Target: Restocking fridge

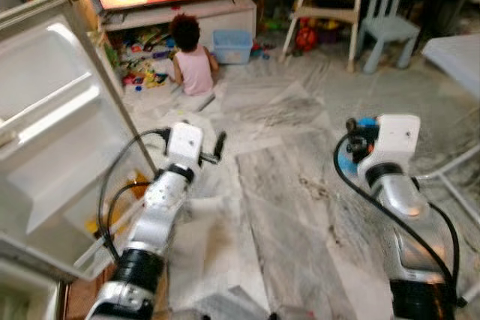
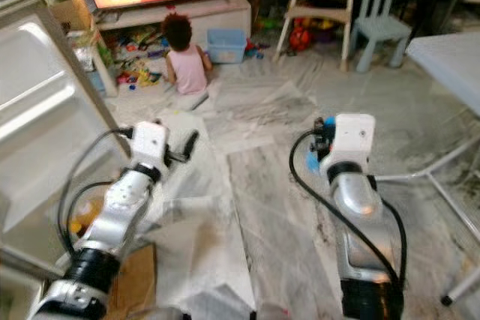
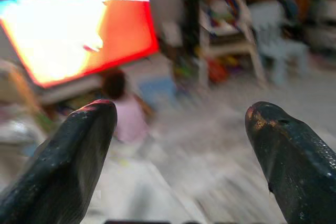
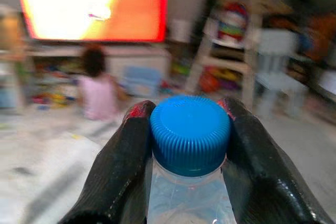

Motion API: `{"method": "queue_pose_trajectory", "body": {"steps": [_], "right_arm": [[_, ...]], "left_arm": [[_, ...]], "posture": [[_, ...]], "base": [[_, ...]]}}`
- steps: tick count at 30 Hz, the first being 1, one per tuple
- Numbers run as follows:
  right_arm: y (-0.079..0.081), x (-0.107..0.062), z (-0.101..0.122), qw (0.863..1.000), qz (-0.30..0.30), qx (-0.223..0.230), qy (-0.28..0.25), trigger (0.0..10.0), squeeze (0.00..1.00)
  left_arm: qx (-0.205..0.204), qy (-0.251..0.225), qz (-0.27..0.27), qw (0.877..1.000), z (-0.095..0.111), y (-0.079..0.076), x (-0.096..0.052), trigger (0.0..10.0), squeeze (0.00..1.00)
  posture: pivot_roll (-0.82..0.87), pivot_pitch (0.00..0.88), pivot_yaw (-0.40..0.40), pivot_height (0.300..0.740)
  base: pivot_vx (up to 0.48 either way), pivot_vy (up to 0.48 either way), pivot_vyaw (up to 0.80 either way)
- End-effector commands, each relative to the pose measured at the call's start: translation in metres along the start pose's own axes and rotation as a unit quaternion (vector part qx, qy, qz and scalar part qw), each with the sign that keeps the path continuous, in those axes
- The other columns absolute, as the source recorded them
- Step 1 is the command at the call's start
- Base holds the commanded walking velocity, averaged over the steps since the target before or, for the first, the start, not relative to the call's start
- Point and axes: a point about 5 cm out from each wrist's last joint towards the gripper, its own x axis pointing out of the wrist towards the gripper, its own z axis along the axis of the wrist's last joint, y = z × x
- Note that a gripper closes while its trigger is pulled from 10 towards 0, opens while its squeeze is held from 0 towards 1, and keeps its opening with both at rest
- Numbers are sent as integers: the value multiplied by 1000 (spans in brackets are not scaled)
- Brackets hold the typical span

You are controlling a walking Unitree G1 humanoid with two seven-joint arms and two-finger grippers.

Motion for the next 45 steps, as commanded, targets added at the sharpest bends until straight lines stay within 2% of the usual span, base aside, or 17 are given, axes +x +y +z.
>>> {"method": "queue_pose_trajectory", "body": {"steps": [1,5,6,7,9,19,25,37,45], "right_arm": [[15,6,10,999,37,-1,-25,10000,0],[21,12,13,998,57,4,-31,10000,0],[21,12,13,998,57,4,-31,10000,0],[26,14,15,996,77,2,-37,10000,0],[31,14,16,995,94,-3,-39,10000,0],[41,12,17,989,139,-13,-49,10000,0],[43,12,18,985,162,-13,-52,10000,0],[51,14,21,977,202,-20,-61,10000,0],[56,11,23,972,223,-15,-74,10000,0]], "left_arm": [[14,23,37,999,-7,15,-10,10000,0],[13,63,104,992,-15,33,-24,10000,0],[13,63,104,992,-15,33,-24,10000,0],[21,82,131,988,-18,41,-28,10000,0],[23,92,148,984,-18,45,-29,10000,0],[20,119,157,980,-18,38,-29,10000,0],[31,138,186,972,-21,42,-31,10000,0],[11,151,220,964,-23,48,-32,10000,0],[12,154,251,956,-25,56,-35,10000,0]], "posture": [[1,0,8,740],[7,0,-1,740],[7,0,-1,740],[6,0,-6,740],[4,0,-6,740],[-6,0,-2,740],[-2,0,-7,740],[3,0,-7,740],[1,0,-6,740]], "base": [[386,-277,794],[397,-264,798],[401,-259,800],[401,-262,794],[394,-268,794],[196,-374,795],[208,-408,794],[0,-442,790],[361,-225,791]]}}
